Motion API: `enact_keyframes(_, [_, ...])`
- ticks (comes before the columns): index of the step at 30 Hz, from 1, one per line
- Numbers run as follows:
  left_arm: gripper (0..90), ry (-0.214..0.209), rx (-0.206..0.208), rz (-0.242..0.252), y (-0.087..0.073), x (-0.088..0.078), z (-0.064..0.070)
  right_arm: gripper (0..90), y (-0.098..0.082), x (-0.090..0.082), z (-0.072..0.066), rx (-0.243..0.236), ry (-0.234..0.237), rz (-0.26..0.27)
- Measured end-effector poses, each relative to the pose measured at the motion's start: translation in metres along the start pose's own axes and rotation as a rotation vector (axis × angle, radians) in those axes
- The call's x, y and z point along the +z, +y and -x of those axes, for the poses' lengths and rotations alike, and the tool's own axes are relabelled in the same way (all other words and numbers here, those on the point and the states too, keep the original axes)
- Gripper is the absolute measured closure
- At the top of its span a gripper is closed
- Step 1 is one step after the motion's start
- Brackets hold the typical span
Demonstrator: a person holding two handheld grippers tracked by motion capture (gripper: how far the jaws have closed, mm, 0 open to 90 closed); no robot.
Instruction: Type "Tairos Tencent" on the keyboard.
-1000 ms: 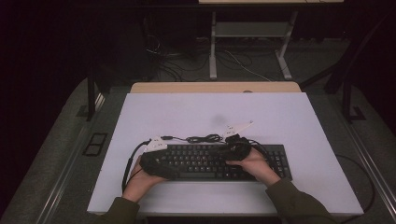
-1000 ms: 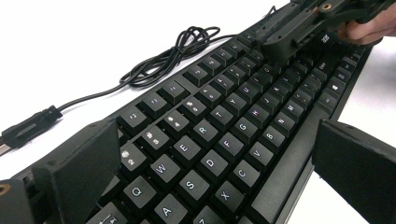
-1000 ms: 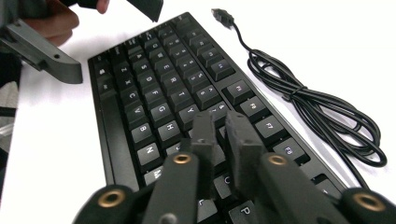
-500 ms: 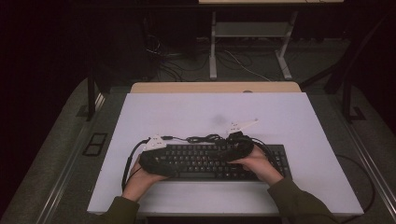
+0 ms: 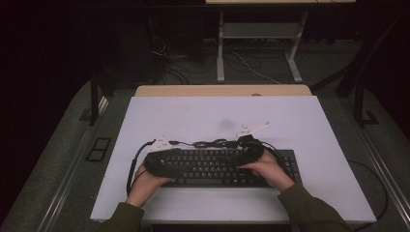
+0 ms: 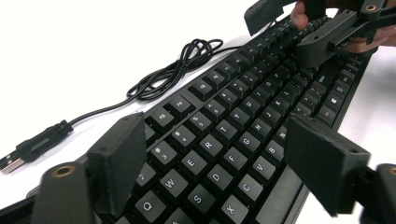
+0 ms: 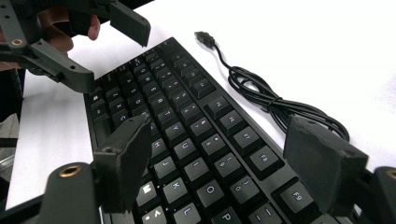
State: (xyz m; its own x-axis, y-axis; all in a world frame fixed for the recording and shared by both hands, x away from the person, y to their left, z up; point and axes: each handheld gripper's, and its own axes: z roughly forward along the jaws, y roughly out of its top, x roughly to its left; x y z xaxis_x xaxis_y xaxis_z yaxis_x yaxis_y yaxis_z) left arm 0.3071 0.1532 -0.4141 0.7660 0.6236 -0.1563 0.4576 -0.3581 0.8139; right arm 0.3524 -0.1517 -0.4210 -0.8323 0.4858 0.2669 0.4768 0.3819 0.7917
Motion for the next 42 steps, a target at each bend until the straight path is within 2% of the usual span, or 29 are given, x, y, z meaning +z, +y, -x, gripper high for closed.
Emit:
enact_keyframes(11, [51.9,-0.012,0.011,0.004,0.004,0.006,-0.001,21.2,0.000,-0.001,0.001,0.001,-0.011,0.003])
enact_keyframes(22, [87.2,-0.047,0.013,-0.018,0.005,0.014,-0.003,20.5,0.000,0.000,0.000,0.002,-0.014,0.002])
enact_keyframes(33, [88.8,-0.038,0.026,-0.085,0.003,0.026,-0.004,20.4,0.001,-0.001,0.001,-0.001,-0.016,0.005])
enact_keyframes(42, [88.9,-0.033,0.029,-0.108,0.002,0.034,-0.003,20.4,0.001,0.000,0.000,-0.001,-0.013,0.004])
